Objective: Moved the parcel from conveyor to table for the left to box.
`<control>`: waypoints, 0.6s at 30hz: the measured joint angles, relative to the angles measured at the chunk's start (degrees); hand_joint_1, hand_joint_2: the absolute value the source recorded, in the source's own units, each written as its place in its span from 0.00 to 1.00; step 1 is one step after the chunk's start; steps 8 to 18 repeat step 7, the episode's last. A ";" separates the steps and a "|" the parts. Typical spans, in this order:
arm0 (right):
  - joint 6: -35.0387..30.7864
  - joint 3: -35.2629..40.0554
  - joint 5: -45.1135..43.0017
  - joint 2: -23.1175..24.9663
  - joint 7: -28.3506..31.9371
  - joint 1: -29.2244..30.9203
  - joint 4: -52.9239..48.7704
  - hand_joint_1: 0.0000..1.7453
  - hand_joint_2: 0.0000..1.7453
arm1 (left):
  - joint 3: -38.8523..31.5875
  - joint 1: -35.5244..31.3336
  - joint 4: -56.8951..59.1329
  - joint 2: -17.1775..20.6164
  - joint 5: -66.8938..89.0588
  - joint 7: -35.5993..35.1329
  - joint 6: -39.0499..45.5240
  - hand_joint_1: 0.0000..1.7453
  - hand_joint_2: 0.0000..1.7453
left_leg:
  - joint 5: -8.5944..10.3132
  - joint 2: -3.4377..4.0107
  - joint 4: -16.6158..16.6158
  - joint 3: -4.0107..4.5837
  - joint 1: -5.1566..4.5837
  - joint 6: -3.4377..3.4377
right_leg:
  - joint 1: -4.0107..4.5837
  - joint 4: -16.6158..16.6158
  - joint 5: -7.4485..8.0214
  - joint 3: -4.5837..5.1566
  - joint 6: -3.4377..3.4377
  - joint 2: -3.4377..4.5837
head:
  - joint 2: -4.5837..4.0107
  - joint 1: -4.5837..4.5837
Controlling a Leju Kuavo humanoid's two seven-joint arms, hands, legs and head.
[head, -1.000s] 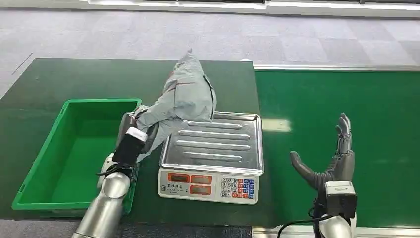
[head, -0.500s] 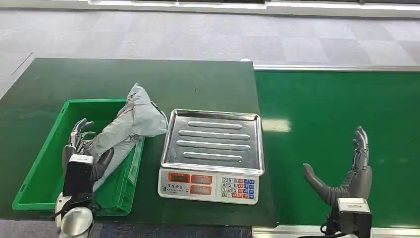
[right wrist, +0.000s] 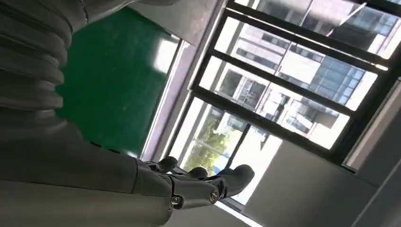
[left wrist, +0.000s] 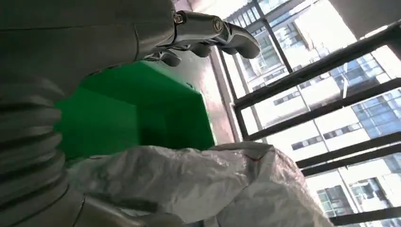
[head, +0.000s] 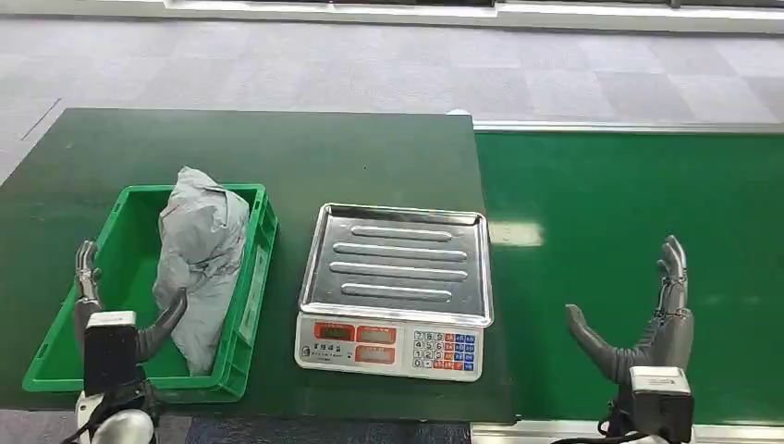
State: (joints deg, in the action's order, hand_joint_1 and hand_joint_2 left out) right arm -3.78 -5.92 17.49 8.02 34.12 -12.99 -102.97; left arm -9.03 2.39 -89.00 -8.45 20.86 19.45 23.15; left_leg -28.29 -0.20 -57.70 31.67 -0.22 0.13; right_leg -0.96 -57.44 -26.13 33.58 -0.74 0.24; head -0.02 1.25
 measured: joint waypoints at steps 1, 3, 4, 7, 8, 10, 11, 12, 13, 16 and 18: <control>0.00 0.00 0.00 0.00 0.00 0.00 0.00 0.00 1.00 | -0.20 0.21 -0.37 -0.18 -1.11 0.85 0.15 0.00 1.00 | 0.00 0.00 0.00 0.00 0.00 0.00 | 0.00 0.00 0.00 0.00 0.00 0.00 | 0.00 -0.02; 0.00 0.00 -0.02 0.00 -0.02 0.00 0.02 0.00 1.00 | -0.68 0.74 -1.25 -0.64 -4.28 3.71 -0.04 0.00 1.00 | 0.00 0.01 0.00 0.00 0.00 0.00 | 0.00 0.00 0.00 0.01 0.00 0.00 | 0.00 0.00; 0.00 0.00 -0.11 0.00 -0.09 0.00 0.04 0.00 1.00 | -0.74 1.05 -1.88 -0.88 -6.57 5.78 -0.70 0.00 1.00 | 0.00 0.01 0.00 0.00 0.00 0.00 | 0.00 0.00 0.00 0.00 0.00 0.00 | 0.00 -0.02; 0.02 0.00 -0.37 0.00 -0.11 0.10 0.37 0.00 1.00 | -0.79 2.04 -3.87 -1.36 -12.85 11.45 -4.45 0.00 1.00 | -0.01 0.00 0.00 0.01 0.00 0.00 | 0.00 0.00 -0.01 0.00 0.00 0.00 | -0.02 0.00; 0.02 0.00 -0.37 0.00 -0.11 0.10 0.37 0.00 1.00 | -0.79 2.04 -3.87 -1.36 -12.85 11.45 -4.45 0.00 1.00 | -0.01 0.00 0.00 0.01 0.00 0.00 | 0.00 0.00 -0.01 0.00 0.00 0.00 | -0.02 0.00; 0.02 0.00 -0.37 0.00 -0.11 0.10 0.37 0.00 1.00 | -0.79 2.04 -3.87 -1.36 -12.85 11.45 -4.45 0.00 1.00 | -0.01 0.00 0.00 0.01 0.00 0.00 | 0.00 0.00 -0.01 0.00 0.00 0.00 | -0.02 0.00; 0.02 0.00 -0.37 0.00 -0.11 0.10 0.37 0.00 1.00 | -0.79 2.04 -3.87 -1.36 -12.85 11.45 -4.45 0.00 1.00 | -0.01 0.00 0.00 0.01 0.00 0.00 | 0.00 0.00 -0.01 0.00 0.00 0.00 | -0.02 0.00; 0.02 0.00 -0.37 0.00 -0.11 0.10 0.37 0.00 1.00 | -0.79 2.04 -3.87 -1.36 -12.85 11.45 -4.45 0.00 1.00 | -0.01 0.00 0.00 0.01 0.00 0.00 | 0.00 0.00 -0.01 0.00 0.00 0.00 | -0.02 0.00; 0.02 0.00 -0.37 0.00 -0.11 0.10 0.37 0.00 1.00 | -0.79 2.04 -3.87 -1.36 -12.85 11.45 -4.45 0.00 1.00 | -0.01 0.00 0.00 0.01 0.00 0.00 | 0.00 0.00 -0.01 0.00 0.00 0.00 | -0.02 0.00; 0.02 0.00 -0.37 0.00 -0.11 0.10 0.37 0.00 1.00 | -0.79 2.04 -3.87 -1.36 -12.85 11.45 -4.45 0.00 1.00 | -0.01 0.00 0.00 0.01 0.00 0.00 | 0.00 0.00 -0.01 0.00 0.00 0.00 | -0.02 0.00; 0.02 0.00 -0.37 0.00 -0.11 0.10 0.37 0.00 1.00 | -0.79 2.04 -3.87 -1.36 -12.85 11.45 -4.45 0.00 1.00 | -0.01 0.00 0.00 0.01 0.00 0.00 | 0.00 0.00 -0.01 0.00 0.00 0.00 | -0.02 0.00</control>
